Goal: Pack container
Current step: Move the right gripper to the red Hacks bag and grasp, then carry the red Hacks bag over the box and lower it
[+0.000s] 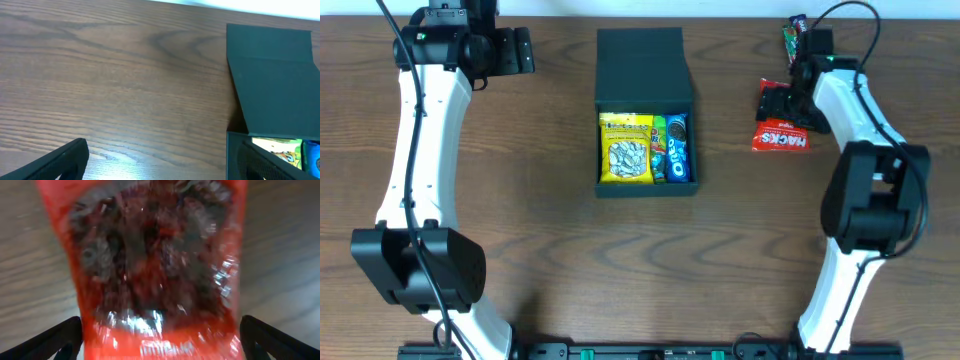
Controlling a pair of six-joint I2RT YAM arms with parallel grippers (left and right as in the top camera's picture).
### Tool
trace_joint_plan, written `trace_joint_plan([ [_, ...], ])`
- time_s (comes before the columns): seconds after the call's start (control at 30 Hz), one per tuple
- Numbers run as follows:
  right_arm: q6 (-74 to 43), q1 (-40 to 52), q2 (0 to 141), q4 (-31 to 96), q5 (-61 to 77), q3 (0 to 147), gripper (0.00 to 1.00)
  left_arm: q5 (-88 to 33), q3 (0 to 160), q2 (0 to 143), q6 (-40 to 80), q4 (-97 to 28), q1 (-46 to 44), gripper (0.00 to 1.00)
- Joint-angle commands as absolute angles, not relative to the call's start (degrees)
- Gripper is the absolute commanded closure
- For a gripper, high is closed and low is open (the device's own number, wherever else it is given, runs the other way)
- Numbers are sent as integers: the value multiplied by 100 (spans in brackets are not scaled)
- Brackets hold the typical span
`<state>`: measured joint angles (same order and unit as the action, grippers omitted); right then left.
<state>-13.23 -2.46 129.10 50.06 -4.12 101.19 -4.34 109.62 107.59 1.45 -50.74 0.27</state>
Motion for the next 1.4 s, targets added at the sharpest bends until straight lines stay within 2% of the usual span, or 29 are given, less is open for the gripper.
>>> trace_joint_plan([
  [0.0, -1500, -255, 13166, 4976, -419, 10073, 1, -454, 11089, 10713, 145, -5072, 36, 5],
  [0.13, -1500, -255, 13275, 4991, -386, 10073, 3, -454, 11089, 10713, 145, -5072, 36, 5],
  [0.23, -1500, -255, 13264, 5072, -384, 10121, 25, -454, 11089, 10713, 145, -5072, 36, 5],
  [0.37, -1498, -255, 13264, 5454, -384, 10497, 48, -454, 11089, 10713, 145, -5070, 36, 5],
  [0.5, -1500, -246, 13262, 6217, -379, 11367, 59, -454, 11089, 10713, 145, -5068, 36, 5],
  [0.67, -1498, -49, 13209, 7441, -242, 12835, 62, -451, 11089, 10713, 141, -5052, 38, 5],
  [0.83, -1503, 832, 13082, 8322, 532, 13909, 62, -451, 11089, 10713, 143, -5026, 38, 5],
  [1.1, -1940, 2414, 13089, 8464, 775, 13646, 59, -451, 11089, 10713, 126, -5006, 40, 5],
  [1.37, -2808, 3208, 13098, 8060, 777, 12669, 63, -451, 11089, 10713, 126, -5030, 40, 5],
])
